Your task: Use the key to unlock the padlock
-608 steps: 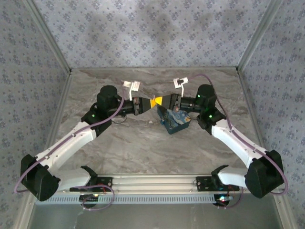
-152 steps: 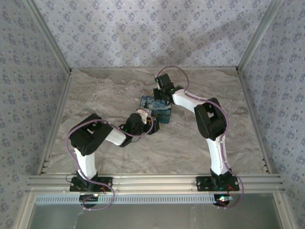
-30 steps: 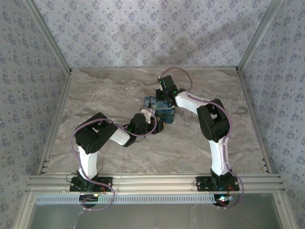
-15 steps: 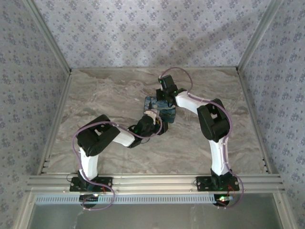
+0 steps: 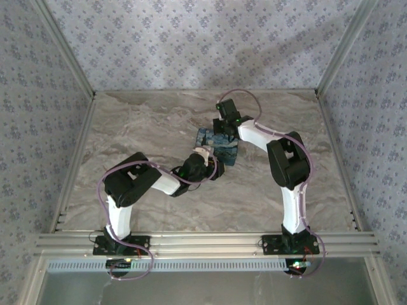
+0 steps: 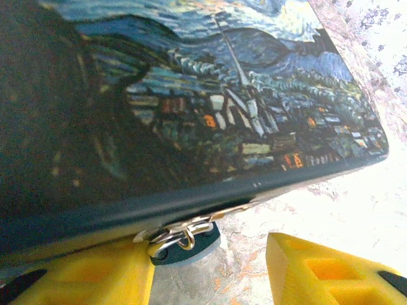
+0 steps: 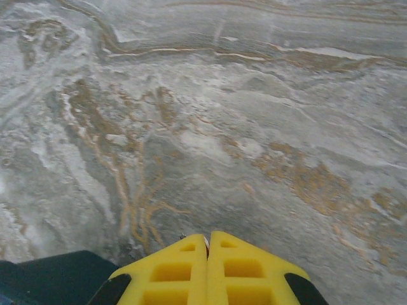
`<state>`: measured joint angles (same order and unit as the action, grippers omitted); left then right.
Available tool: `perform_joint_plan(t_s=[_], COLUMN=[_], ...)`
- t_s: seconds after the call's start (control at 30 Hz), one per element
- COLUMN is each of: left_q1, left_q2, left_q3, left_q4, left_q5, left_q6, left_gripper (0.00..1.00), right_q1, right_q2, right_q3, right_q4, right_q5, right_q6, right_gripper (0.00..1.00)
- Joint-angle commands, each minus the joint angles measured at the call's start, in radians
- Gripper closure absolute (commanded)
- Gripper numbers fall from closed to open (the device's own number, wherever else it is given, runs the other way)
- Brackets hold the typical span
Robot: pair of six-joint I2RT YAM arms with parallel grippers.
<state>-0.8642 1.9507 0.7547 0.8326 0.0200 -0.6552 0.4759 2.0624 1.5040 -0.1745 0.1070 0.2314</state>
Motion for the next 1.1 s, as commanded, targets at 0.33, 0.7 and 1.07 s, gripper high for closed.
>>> perform_joint_plan(t_s=[0.33, 0.7, 1.07], left_q1=[0.022, 0.055, 0.092], left_q2=[0.01, 0.011, 0.046], left_q3=[-0.001, -0.001, -0.007], left_q4=[-0.039, -0.021, 0.107], left_q5=[0.041, 0.153, 0.35], left_q6=[0.02, 0.023, -0.004], left_gripper=[0.5, 0.47, 0.56], right_q1=[-0.088, -0.071, -0.013], right_q2=[-0.125, -0.184, -0.156], right_q3=[-0.037, -0.21, -0.23], right_q4=[-0.175, -0.231, -0.193], right_q5=[0.152, 0.256, 0.163], right_q6=[0.033, 0.144, 0.218], right_gripper=[1.0, 1.0, 1.0])
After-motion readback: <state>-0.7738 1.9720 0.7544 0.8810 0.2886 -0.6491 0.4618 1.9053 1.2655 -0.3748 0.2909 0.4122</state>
